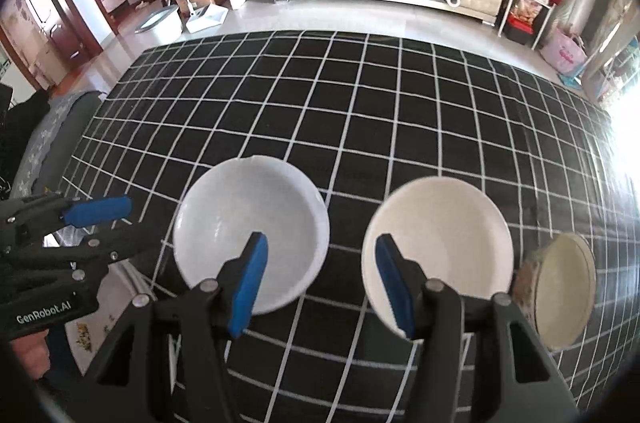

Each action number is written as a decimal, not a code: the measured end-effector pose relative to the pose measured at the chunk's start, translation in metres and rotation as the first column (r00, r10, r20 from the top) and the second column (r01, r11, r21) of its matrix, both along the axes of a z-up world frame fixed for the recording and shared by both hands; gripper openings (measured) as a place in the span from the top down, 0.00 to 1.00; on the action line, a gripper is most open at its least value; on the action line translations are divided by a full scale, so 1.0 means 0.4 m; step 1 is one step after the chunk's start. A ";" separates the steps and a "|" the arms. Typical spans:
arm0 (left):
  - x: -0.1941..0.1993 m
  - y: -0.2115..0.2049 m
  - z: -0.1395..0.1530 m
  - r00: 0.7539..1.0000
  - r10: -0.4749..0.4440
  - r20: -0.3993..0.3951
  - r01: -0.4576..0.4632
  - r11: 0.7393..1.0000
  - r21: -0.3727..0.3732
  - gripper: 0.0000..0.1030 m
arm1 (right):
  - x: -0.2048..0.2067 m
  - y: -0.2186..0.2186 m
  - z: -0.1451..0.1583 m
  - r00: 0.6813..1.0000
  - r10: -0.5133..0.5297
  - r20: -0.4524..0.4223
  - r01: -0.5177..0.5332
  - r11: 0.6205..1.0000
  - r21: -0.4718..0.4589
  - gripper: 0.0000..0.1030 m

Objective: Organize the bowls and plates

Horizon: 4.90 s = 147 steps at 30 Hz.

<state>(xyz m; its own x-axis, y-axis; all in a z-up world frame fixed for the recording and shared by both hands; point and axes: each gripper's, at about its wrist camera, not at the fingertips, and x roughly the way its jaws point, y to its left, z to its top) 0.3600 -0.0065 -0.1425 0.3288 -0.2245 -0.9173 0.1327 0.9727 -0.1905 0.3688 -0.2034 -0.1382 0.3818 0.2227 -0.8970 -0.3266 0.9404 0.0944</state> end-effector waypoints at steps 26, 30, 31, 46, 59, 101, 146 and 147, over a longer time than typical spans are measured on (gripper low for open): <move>0.068 -0.059 -0.108 0.993 -0.041 -0.111 0.041 0.999 -0.002 0.90 | 0.039 0.009 -0.063 0.997 0.053 -0.048 -0.054 0.998 -0.022 0.91; 0.064 -0.047 -0.104 0.991 -0.007 -0.130 0.003 0.999 -0.032 0.91 | 0.033 0.006 -0.057 0.998 0.017 -0.053 -0.017 1.000 -0.008 0.91; 0.055 -0.039 -0.102 0.990 0.000 -0.139 -0.006 0.999 -0.041 0.91 | 0.030 0.003 -0.054 0.998 0.011 -0.055 -0.011 1.000 0.002 0.91; -0.115 -0.114 0.012 0.996 -0.034 -0.080 0.031 0.999 -0.038 0.91 | -0.131 -0.051 0.060 1.000 -0.029 -0.005 0.029 0.999 0.015 0.91; -0.253 -0.214 -0.001 0.993 -0.065 -0.097 0.062 0.998 -0.029 0.91 | -0.265 -0.115 0.062 0.998 -0.055 -0.019 0.055 0.998 0.007 0.91; -0.239 -0.276 0.001 0.994 -0.077 -0.075 0.078 0.997 0.015 0.91 | -0.296 -0.195 0.053 0.990 -0.118 -0.080 0.119 0.993 0.000 0.91; 0.157 -0.422 -0.048 0.966 -0.151 -0.208 0.142 0.988 -0.058 0.83 | 0.101 -0.285 -0.021 0.902 -0.252 -0.351 0.285 0.958 0.042 0.64; 0.161 -0.421 -0.056 0.965 -0.157 -0.210 0.147 0.987 -0.059 0.83 | 0.105 -0.294 -0.023 0.902 -0.253 -0.351 0.284 0.958 0.041 0.64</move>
